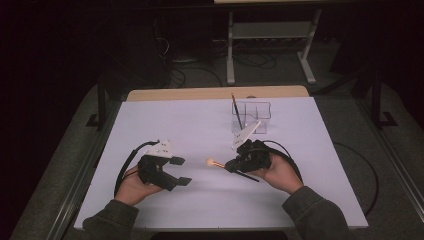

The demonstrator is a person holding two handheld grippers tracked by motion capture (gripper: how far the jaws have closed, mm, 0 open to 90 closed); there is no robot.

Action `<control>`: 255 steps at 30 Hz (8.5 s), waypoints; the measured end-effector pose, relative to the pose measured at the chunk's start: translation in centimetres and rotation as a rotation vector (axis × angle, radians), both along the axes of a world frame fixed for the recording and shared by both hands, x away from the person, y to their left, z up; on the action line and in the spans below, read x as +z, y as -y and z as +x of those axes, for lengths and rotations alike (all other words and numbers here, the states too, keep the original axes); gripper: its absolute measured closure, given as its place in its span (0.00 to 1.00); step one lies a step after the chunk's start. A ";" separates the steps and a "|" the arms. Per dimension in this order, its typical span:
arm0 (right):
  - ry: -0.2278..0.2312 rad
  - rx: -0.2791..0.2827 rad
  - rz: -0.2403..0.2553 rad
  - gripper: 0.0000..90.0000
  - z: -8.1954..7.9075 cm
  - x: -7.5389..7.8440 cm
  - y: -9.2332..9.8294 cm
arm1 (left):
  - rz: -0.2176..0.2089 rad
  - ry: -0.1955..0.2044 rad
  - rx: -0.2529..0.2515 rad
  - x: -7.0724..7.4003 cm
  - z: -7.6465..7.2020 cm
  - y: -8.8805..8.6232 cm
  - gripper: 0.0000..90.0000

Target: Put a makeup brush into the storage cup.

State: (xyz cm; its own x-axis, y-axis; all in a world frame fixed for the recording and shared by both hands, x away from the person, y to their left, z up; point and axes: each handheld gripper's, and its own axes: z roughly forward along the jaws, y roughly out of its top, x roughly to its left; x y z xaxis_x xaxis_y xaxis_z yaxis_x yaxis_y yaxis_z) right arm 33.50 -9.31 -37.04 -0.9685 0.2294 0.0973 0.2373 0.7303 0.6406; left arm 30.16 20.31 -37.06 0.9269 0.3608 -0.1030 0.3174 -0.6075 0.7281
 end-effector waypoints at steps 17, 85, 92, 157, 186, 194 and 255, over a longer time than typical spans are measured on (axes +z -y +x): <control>0.023 0.031 0.017 0.92 -1.5 0.9 -0.1 | 0.012 -0.010 -0.038 0.9 0.4 1.9 0.31; 0.024 0.152 0.043 0.92 -3.0 1.4 -3.2 | 0.007 -0.057 -0.203 1.3 0.2 4.5 0.65; 0.027 0.162 0.043 0.92 -3.1 1.4 -3.2 | -0.002 -0.065 -0.224 1.3 0.2 4.4 0.75; -0.031 0.234 -0.053 0.87 -2.8 1.8 -5.1 | 0.119 -0.048 -0.331 3.6 0.1 5.3 0.92; -0.074 0.149 -0.003 0.92 -2.2 0.4 -1.3 | 0.022 -0.051 -0.251 3.3 0.1 3.0 0.69; -0.064 0.086 0.012 0.92 -1.5 0.5 0.5 | -0.020 -0.059 -0.212 2.2 -0.5 1.8 0.63; -0.021 -0.217 0.160 0.92 5.6 4.5 6.6 | -0.078 -0.042 0.026 -1.7 -1.7 -2.5 0.41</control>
